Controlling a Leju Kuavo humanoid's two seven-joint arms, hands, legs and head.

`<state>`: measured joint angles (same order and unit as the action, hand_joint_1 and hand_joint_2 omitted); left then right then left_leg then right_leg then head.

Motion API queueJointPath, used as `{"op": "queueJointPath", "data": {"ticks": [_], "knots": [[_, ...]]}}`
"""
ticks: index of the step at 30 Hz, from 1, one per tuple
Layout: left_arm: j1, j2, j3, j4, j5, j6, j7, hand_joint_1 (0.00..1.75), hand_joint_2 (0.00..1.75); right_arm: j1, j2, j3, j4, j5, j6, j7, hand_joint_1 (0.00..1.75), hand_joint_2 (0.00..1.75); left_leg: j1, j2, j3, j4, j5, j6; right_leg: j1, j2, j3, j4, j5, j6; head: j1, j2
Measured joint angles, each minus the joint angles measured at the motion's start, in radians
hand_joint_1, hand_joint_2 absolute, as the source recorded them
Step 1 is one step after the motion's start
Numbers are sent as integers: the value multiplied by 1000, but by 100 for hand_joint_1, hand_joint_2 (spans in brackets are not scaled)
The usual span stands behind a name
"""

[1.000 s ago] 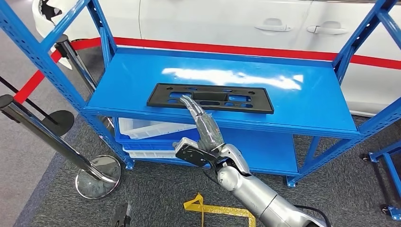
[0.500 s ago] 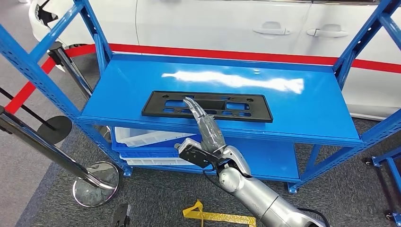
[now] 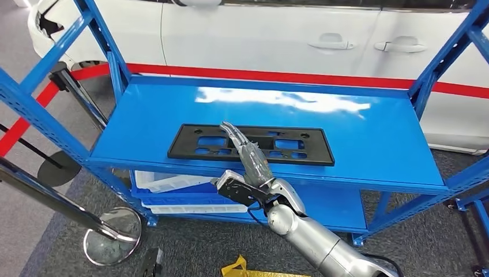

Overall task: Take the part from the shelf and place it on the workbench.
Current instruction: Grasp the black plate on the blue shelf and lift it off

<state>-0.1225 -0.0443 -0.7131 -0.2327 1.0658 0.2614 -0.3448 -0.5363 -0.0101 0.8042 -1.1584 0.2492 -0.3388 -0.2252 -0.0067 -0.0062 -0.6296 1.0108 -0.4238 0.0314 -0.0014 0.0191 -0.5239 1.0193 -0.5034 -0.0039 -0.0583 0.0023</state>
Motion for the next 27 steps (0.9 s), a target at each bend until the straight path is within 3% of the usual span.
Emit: {"op": "queueJointPath", "data": {"ticks": [2, 3, 6, 7, 8, 9, 11, 12, 13, 16, 18, 22, 23, 24, 26, 27], "knots": [[2, 0, 0, 0, 0, 1, 0, 0, 0, 0, -1, 0, -3, 0, 0, 0, 0, 175, 3, -1, 23, -14, -6, 10, -1, -5, -1, 26, -7, 9, 2, 0], [2, 0, 0, 0, 0, 1, 0, 0, 0, -1, -2, 0, -4, 0, 0, -1, 0, 175, 5, -1, 36, -18, -11, 16, -2, -6, -18, 63, -19, 13, 3, 0], [0, -1, -1, 0, 0, 1, 0, 0, 0, 2, -5, 0, -5, 0, 0, -1, 0, 175, 7, -1, 65, -21, -33, 24, -6, -8, -136, 234, -72, 23, 5, 0], [1, -1, -1, 0, 0, 1, 0, 0, 0, 5, -7, 0, -5, 0, 0, -1, 0, 175, 7, -2, 75, -20, -42, 24, -7, -8, -170, 265, -78, 26, 5, 0], [3, -2, -1, 0, 0, 1, 0, 0, 0, 7, -8, 0, -5, 0, 0, -1, 0, 175, 7, -2, 87, -19, -53, 23, -9, -8, -189, 264, -68, 28, 5, 0], [4, -2, -1, 0, 0, 1, 0, 0, 0, 7, -9, 0, -5, 0, 0, -1, 0, 175, 8, -2, 102, -18, -64, 21, -11, -9, -193, 229, -35, 29, 5, 0], [4, -3, -2, 0, 0, 1, 0, 0, 0, 7, -11, 0, -5, 0, 0, -1, 0, 175, 9, -2, 130, -15, -90, 13, -12, -9, -169, 107, 64, 27, 4, 0], [2, -3, -3, 0, 0, 1, 0, 0, 0, 7, -12, 0, -5, 0, 0, -1, 0, 175, 8, -3, 138, -13, -101, 7, -10, -10, -156, 59, 92, 23, 4, 0], [0, -4, -4, 0, 0, 2, 1, 0, 0, 7, -13, 0, -5, 0, 0, -1, 0, 175, 8, -3, 141, -12, -109, 0, -7, -9, -149, 32, 109, 16, 3, 0], [-1, -4, -5, 0, -3, 6, 1, 0, 0, 7, -14, 0, -7, 5, -5, -1, 0, 175, 8, -2, 146, -8, -121, -15, -4, -8, -140, 21, 106, -8, 0, 0], [-3, -5, -7, 0, -7, 10, -1, 0, 0, 5, -14, 0, -9, 20, -14, 3, 0, 175, 10, 0, 126, 40, -134, -24, -7, -7, -126, 12, 102, -18, -1, 0], [-1, -5, -17, 0, -13, 10, 7, 0, 0, 2, -14, 2, -9, 113, -36, 52, 0, 175, 15, 1, -19, 246, -196, -37, -6, -8, -103, 7, 83, -30, -4, 0], [0, -5, -19, 0, -14, 8, 12, 0, 0, 1, -14, 6, -7, 168, -42, 80, 0, 175, 15, 1, -38, 251, -187, -38, -5, -7, -97, 8, 77, -30, -4, 0], [1, -5, -21, 0, -15, 6, 18, 0, 0, -1, -14, 14, -4, 234, -49, 112, 0, 175, 15, 1, -42, 223, -156, -37, -4, -6, -90, 9, 71, -30, -4, 0], [-1, -5, -22, 0, -12, 3, 26, 0, 0, -7, -7, 45, 12, 372, -64, 164, 0, 175, 15, 1, -14, 105, -65, -31, -4, -4, -75, 9, 61, -28, -3, 0], [-4, -5, -22, 0, -9, 2, 29, 0, 0, -8, 0, 62, 23, 422, -70, 179, 0, 175, 13, 1, 0, 53, -44, -27, -3, -3, -70, 10, 58, -26, -3, 0]]}}
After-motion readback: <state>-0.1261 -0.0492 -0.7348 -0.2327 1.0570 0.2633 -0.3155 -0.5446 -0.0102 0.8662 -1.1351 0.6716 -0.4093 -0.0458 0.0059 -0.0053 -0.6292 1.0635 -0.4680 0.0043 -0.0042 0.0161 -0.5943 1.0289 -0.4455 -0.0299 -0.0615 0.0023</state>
